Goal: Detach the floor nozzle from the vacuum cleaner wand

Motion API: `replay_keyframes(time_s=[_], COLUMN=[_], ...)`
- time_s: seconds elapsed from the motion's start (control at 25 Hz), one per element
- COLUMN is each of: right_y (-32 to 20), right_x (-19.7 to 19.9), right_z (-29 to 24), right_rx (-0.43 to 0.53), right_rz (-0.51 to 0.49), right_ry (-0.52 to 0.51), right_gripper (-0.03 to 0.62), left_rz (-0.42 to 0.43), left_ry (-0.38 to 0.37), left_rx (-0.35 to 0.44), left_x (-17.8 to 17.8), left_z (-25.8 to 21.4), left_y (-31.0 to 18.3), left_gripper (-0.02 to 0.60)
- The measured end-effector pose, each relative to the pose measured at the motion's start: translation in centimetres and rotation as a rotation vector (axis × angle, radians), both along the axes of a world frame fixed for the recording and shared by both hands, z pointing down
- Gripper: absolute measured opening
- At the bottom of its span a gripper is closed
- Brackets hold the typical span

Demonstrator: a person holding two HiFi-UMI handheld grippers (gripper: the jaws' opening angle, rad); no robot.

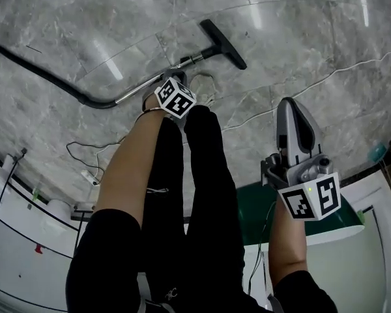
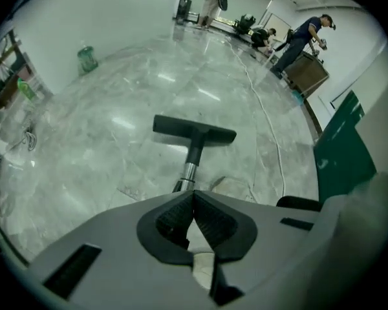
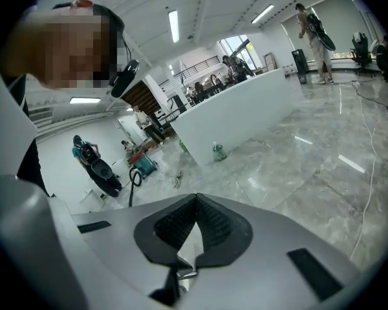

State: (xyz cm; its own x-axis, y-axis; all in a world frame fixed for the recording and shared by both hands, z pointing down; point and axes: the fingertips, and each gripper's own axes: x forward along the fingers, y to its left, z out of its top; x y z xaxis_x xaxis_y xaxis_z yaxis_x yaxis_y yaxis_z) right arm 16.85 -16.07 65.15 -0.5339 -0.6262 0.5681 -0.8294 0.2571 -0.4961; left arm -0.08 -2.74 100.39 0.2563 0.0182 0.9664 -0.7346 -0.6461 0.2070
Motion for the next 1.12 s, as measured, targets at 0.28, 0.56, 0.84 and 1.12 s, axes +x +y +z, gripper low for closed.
replay_keyframes(time_s=[0.28,0.56,0.84,1.12], right_y=[-0.4,-1.0,-0.3,2.3], right_x=[1.6,1.4,1.2,-0.7], right_z=[9.2,13.9,15.9,15.6], right_rx=[-0.039,-0.083,-0.098,-0.183], right_rz=[0.044,0.036,0.035,0.054], right_ry=[-0.02,-0.02,0.0,-0.061], right_gripper=[0.014,0.014,0.014,0.014], left_rz=[0.154,0.189,0.164,0.192], left_ry=[-0.082,-0.195,-0.21,-0.154], left_rx=[-0.052,-0.091,0.012,-0.077], left_x=[-2.1,-5.1,-6.0,-6.2], left_z=[11.0,16.8,18.0,16.8], left_y=[4.1,5.3,5.1,4.9], left_gripper=[0.194,0.213,0.212,0.184])
